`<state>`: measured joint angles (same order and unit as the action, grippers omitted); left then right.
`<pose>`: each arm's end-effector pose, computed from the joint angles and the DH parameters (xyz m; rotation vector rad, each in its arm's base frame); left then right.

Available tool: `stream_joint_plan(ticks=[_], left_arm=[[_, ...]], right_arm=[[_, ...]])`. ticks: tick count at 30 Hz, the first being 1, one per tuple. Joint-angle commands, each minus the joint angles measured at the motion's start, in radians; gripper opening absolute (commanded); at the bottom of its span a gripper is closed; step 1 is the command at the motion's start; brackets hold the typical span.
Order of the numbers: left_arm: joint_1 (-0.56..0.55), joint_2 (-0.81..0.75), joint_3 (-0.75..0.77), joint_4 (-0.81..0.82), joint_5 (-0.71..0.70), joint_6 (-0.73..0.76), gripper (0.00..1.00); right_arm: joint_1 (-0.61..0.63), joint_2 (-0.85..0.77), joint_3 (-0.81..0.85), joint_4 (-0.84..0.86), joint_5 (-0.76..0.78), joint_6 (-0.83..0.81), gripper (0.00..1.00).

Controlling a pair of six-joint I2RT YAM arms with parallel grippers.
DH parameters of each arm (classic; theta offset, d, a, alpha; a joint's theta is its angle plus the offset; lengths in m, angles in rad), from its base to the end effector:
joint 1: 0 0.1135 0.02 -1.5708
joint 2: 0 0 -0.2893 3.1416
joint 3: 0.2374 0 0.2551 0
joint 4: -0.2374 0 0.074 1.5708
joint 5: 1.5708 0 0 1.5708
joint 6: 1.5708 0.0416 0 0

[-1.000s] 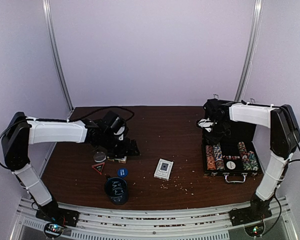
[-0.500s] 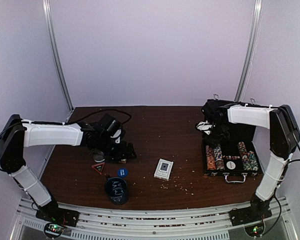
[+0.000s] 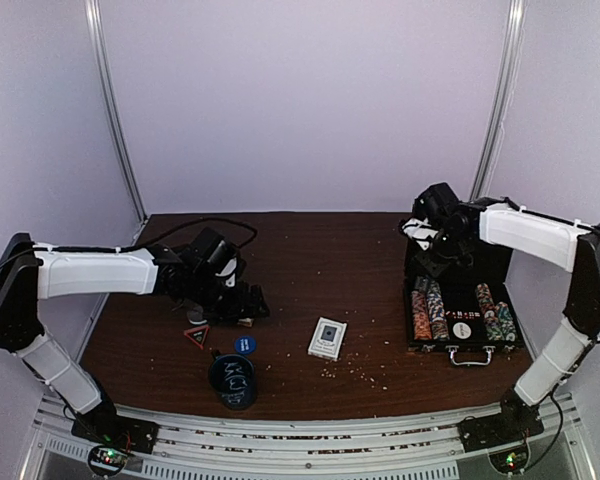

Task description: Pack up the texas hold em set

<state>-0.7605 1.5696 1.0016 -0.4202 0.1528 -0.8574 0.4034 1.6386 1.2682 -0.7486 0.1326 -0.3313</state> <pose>0.2306 -0.2281 0.2239 -0.0702 2.7518 -0.7424 0.3174 0.1295 0.2646 -0.9248 2.5173 -0.1557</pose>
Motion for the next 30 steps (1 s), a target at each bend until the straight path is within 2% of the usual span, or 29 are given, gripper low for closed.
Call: stream_joint_plan(ticks=[1, 5, 8, 13, 16, 22, 30], left_arm=[[0.006, -0.049, -0.014, 0.022, -0.023, -0.027, 0.84], [0.006, -0.072, -0.023, 0.012, -0.033, -0.04, 0.84], [0.006, -0.095, -0.035, 0.005, -0.043, -0.056, 0.84], [0.006, -0.128, -0.056, 0.003, -0.053, -0.077, 0.84], [0.006, -0.141, -0.066, 0.003, -0.053, -0.085, 0.84], [0.005, -0.154, -0.08, 0.002, -0.053, -0.088, 0.84], [0.006, -0.172, -0.098, 0.004, -0.067, -0.105, 0.84]], right_arm=[[-0.053, -0.107, -0.053, 0.095, -0.096, 0.208, 0.57], [-0.087, -0.134, -0.094, 0.141, -0.105, 0.441, 0.57], [-0.092, -0.137, -0.135, 0.166, -0.106, 0.648, 0.64], [-0.092, -0.138, -0.218, 0.21, -0.114, 0.911, 0.62], [-0.097, -0.125, -0.236, 0.226, -0.096, 0.95, 0.59], [-0.112, -0.053, -0.195, 0.236, -0.105, 0.928, 0.45], [-0.113, 0.046, -0.126, 0.256, -0.124, 0.872, 0.43]])
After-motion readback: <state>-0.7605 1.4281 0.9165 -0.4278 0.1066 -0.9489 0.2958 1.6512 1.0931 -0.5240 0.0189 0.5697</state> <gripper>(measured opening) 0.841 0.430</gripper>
